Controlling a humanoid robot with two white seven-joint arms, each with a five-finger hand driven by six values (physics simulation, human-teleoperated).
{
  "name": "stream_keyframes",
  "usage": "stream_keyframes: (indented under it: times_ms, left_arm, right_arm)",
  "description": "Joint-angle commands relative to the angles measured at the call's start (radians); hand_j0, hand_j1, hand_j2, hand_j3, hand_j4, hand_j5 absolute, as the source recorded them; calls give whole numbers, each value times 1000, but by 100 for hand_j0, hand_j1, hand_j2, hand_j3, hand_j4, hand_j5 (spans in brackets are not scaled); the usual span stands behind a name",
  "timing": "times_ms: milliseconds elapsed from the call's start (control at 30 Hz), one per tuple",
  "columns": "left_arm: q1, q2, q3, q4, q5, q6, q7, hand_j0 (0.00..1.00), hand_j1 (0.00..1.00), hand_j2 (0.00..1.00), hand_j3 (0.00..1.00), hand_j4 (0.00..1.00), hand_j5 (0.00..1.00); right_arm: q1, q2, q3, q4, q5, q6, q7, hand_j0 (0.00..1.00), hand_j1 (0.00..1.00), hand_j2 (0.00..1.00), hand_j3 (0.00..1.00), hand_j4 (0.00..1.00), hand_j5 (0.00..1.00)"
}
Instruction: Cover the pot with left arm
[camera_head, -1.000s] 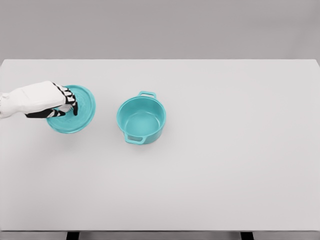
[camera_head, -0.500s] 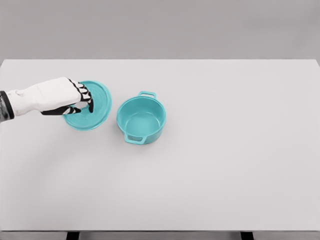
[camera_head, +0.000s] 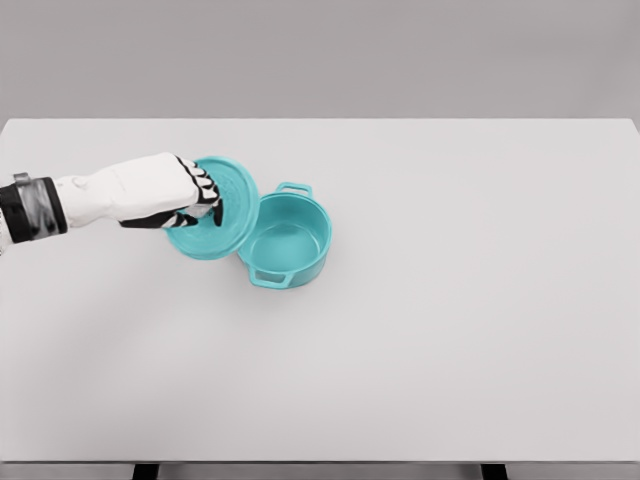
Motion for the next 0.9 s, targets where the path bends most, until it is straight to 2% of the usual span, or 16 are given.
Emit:
stream_keyframes:
  times_ms: [0,433,567,867]
  left_arm:
    - [0,-11,-7,0,5,3,1,47,47,47,47,47,47]
    - [-11,-92,-14,0,-4,3,1,46,46,46,46,46,46]
    - [-29,-106,-49,9,-18,3,1,47,47,47,47,47,47]
    - [-34,-148,-62,12,-39,3,1,46,46,46,46,46,46]
  right_arm:
    - [0,0,0,0,0,0,0,100,100,100,100,100,100]
    - [0,0,0,0,0,0,0,100,100,100,100,100,100]
    - [0,0,0,0,0,0,0,100,100,100,100,100,100]
    - [0,0,0,0,0,0,0,100,100,100,100,100,100]
